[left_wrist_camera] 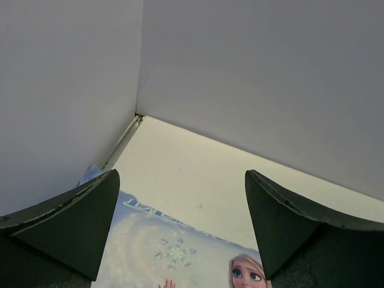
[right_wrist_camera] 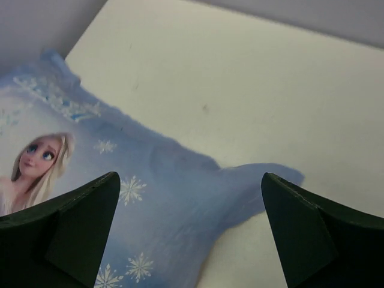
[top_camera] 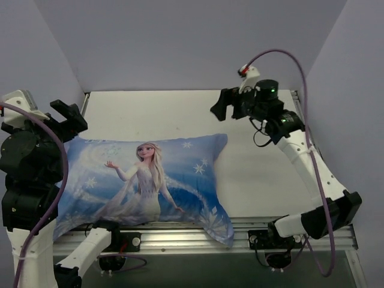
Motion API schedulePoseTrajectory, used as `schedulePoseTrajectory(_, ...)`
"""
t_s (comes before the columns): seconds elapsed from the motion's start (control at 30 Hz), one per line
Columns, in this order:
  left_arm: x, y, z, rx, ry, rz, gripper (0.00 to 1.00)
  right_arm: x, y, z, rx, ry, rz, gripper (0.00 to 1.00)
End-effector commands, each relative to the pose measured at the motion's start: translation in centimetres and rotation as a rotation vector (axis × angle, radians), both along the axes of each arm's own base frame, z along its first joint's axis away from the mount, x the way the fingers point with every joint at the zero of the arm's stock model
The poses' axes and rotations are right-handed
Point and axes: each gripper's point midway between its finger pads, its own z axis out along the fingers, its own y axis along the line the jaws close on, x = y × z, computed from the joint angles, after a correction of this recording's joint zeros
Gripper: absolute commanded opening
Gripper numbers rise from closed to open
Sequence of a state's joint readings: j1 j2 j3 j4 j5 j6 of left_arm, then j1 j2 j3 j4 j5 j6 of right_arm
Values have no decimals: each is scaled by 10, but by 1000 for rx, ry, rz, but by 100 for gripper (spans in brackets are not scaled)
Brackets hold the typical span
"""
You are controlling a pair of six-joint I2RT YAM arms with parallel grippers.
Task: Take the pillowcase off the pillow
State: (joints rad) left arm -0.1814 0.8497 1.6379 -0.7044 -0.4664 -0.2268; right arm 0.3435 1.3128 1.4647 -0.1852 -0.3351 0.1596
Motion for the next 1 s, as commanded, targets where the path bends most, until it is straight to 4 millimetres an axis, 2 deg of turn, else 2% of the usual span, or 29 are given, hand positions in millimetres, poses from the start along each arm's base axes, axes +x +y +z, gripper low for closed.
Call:
schedulePoseTrajectory(0.0, 18, -5, -37, -25, 116, -3, 94, -36, 73, -52, -48, 153, 317, 100)
schedulePoseTrajectory(0.07, 24, -8, -54, -37, 167, -7, 94, -43, 101, -86, -111, 217, 427, 100)
schedulePoseTrajectory(0.1, 26, -9, -61, -41, 188, -10, 94, -56, 122, -94, -131, 233, 503, 100)
schedulePoseTrajectory(0.13, 30, -11, -73, -41, 220, -15, 94, -59, 135, -110, -155, 275, 553, 100)
schedulePoseTrajectory(0.17, 31, -12, -79, -49, 235, -14, 94, -62, 144, -118, -182, 266, 603, 100)
schedulePoseTrajectory(0.2, 33, -13, -90, -49, 263, -20, 94, -73, 163, -128, -199, 291, 675, 100)
schedulePoseTrajectory(0.3, 33, -16, -106, -59, 302, -27, 94, -91, 187, -143, -238, 282, 805, 100)
schedulePoseTrajectory(0.33, 34, -17, -114, -64, 321, -31, 94, -99, 197, -155, -252, 305, 853, 100)
schedulePoseTrajectory(0.4, 34, -18, -122, -62, 342, -33, 94, -112, 202, -171, -282, 344, 921, 100)
schedulePoseTrajectory(0.43, 34, -18, -128, -64, 357, -30, 94, -119, 208, -191, -322, 384, 947, 100)
schedulePoseTrajectory(0.5, 34, -18, -132, -64, 369, -28, 94, -126, 207, -216, -403, 412, 962, 100)
schedulePoseTrajectory(0.53, 35, -18, -134, -64, 375, -27, 94, -127, 203, -239, -468, 452, 939, 100)
schedulePoseTrajectory(0.57, 35, -18, -136, -65, 380, -26, 94, -135, 201, -256, -515, 482, 939, 99)
schedulePoseTrajectory(0.6, 35, -18, -138, -66, 383, -26, 94, -136, 197, -268, -552, 512, 912, 95)
schedulePoseTrajectory(0.63, 36, -18, -139, -68, 385, -26, 94, -133, 190, -288, -613, 544, 870, 89)
schedulePoseTrajectory(0.67, 36, -19, -142, -69, 391, -28, 94, -134, 186, -297, -638, 571, 852, 64)
schedulePoseTrajectory(0.7, 37, -19, -142, -70, 392, -29, 94, -133, 182, -307, -655, 606, 811, 48)
schedulePoseTrajectory(0.73, 38, -20, -143, -77, 391, -30, 94, -129, 178, -312, -674, 608, 772, 33)
schedulePoseTrajectory(0.77, 40, -21, -144, -78, 394, -33, 94, -117, 169, -316, -713, 592, 702, 12)
schedulePoseTrajectory(0.8, 41, -22, -147, -81, 400, -38, 94, -112, 164, -320, -726, 592, 660, 5)
schedulePoseTrajectory(0.83, 43, -24, -148, -89, 400, -43, 94, -104, 159, -315, -711, 594, 596, 0)
schedulePoseTrajectory(0.87, 44, -25, -149, -94, 400, -45, 94, -94, 151, -313, -712, 591, 530, 0)
schedulePoseTrajectory(0.9, 47, -28, -151, -98, 407, -56, 94, -75, 136, -312, -674, 605, 451, 0)
schedulePoseTrajectory(0.97, 49, -30, -151, -109, 404, -66, 94, -49, 116, -294, -581, 616, 283, 0)
